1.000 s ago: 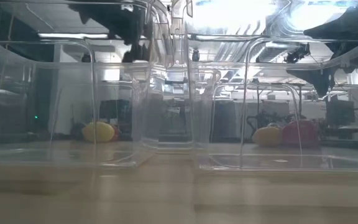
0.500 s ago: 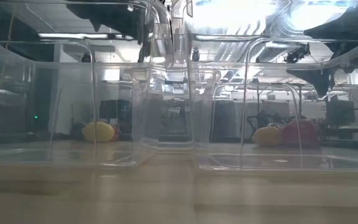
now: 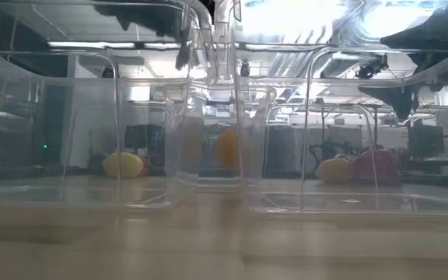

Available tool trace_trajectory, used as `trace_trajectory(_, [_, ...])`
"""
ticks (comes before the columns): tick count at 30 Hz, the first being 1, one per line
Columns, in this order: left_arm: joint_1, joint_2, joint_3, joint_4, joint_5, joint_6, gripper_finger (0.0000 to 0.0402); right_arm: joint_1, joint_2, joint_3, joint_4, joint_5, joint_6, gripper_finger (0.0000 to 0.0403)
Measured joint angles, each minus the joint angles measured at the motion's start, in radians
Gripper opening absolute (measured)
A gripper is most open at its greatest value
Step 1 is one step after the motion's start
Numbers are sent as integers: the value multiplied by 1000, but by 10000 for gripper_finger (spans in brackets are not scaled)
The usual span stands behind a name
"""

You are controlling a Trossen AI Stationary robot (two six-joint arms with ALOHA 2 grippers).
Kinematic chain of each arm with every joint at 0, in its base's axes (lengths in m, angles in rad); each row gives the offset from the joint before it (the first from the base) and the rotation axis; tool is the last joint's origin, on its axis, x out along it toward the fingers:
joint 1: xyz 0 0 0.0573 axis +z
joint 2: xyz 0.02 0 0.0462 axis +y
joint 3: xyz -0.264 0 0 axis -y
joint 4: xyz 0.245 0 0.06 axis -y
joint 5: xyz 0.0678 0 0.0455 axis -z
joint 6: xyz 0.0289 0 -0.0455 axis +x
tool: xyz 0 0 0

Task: Sort produce into baskets
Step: Put the yellow lemon into the top center transparent bin

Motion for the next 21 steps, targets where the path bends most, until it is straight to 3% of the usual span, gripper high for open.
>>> trace_trajectory(3, [18,-33,78,-58,-1,28,355,0,0,0,26,85,12,392])
trace_trajectory(5, [32,-69,121,-113,-1,71,355,0,0,0,92,172,176,392])
trace_trajectory(9, [64,-158,156,-219,-1,172,355,-1,0,0,235,500,478,392])
trace_trajectory(12, [87,-235,157,-323,-50,173,355,-3,5,0,288,712,552,392])
trace_trajectory(14, [97,-286,157,-413,-85,157,355,-10,12,0,351,726,494,392])
trace_trajectory(17, [104,-356,156,-542,-130,150,356,-41,64,10,488,589,414,392])
trace_trajectory(21, [102,-423,111,-526,-168,157,355,-108,210,122,504,490,335,392])
